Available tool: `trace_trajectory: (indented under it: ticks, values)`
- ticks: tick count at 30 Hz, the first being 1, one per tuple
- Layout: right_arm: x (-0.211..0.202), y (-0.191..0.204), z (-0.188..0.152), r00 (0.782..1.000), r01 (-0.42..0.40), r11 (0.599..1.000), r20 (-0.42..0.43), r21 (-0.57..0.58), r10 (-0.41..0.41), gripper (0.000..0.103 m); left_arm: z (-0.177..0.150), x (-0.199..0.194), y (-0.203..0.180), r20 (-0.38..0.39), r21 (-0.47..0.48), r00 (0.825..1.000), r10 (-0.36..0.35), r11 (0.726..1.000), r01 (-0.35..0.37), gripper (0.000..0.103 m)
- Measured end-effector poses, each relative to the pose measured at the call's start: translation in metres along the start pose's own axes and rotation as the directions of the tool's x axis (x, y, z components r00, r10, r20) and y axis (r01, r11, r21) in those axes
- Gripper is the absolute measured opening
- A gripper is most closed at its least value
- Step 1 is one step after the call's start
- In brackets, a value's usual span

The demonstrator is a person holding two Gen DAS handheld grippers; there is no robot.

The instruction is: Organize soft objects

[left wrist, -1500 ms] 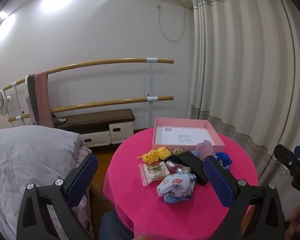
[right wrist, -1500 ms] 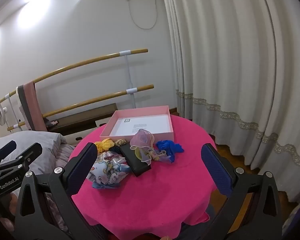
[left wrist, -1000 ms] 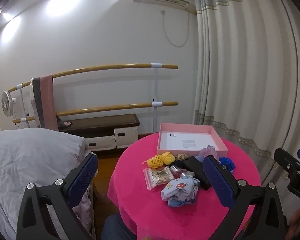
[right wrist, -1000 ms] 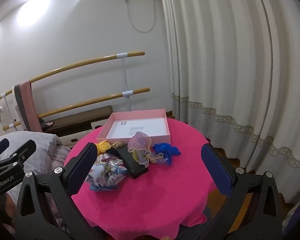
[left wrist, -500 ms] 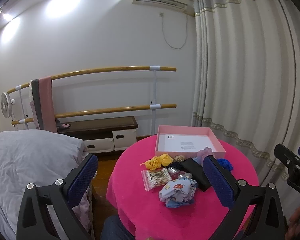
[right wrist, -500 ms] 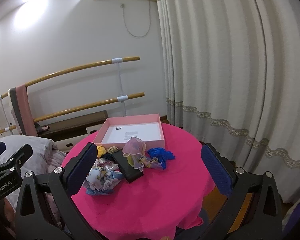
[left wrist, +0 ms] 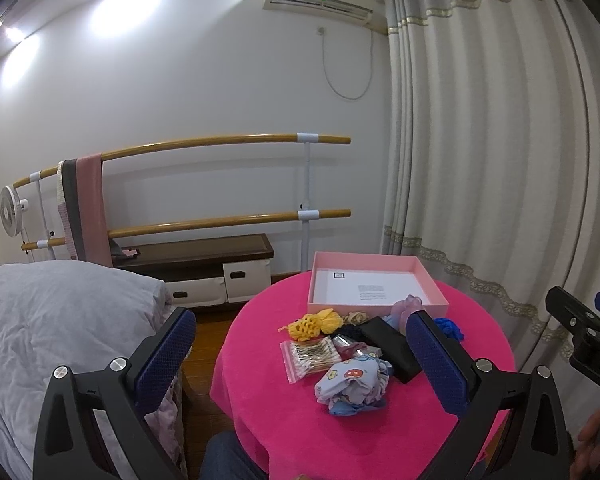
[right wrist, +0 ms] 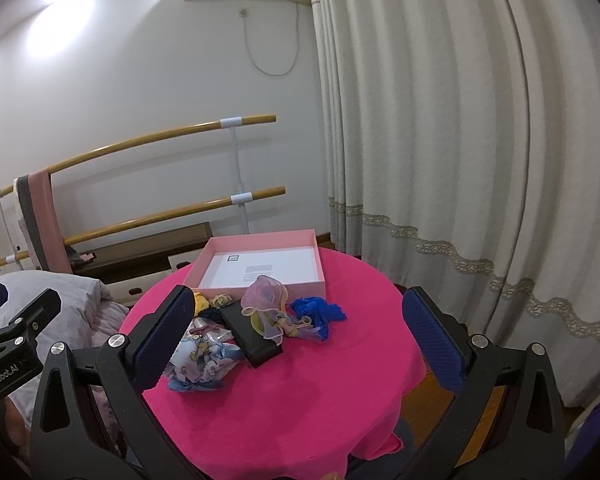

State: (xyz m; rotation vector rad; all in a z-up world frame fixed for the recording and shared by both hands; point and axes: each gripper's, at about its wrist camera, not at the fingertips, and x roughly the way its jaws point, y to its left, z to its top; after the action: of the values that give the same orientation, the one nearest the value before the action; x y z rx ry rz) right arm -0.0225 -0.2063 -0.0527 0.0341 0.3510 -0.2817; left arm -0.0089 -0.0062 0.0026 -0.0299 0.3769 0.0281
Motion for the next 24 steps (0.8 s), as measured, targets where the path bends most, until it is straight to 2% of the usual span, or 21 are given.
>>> trace_trajectory:
  ticks: [18,24]
  values:
    - [0.004,-0.003,0.001,1.000,0.016,1.000,0.001,-0.004,-0.016,0.103,-0.002,0.001,-0.002,0.005,0.006,1.000,0.000,1.000,0.000,0.103]
    - [0.012,-0.006,-0.002,1.000,0.011,1.000,-0.021,-0.008,-0.011,0.103,-0.005,0.010,-0.001,-0.017,0.005,1.000,0.001,1.000,-0.001,0.103]
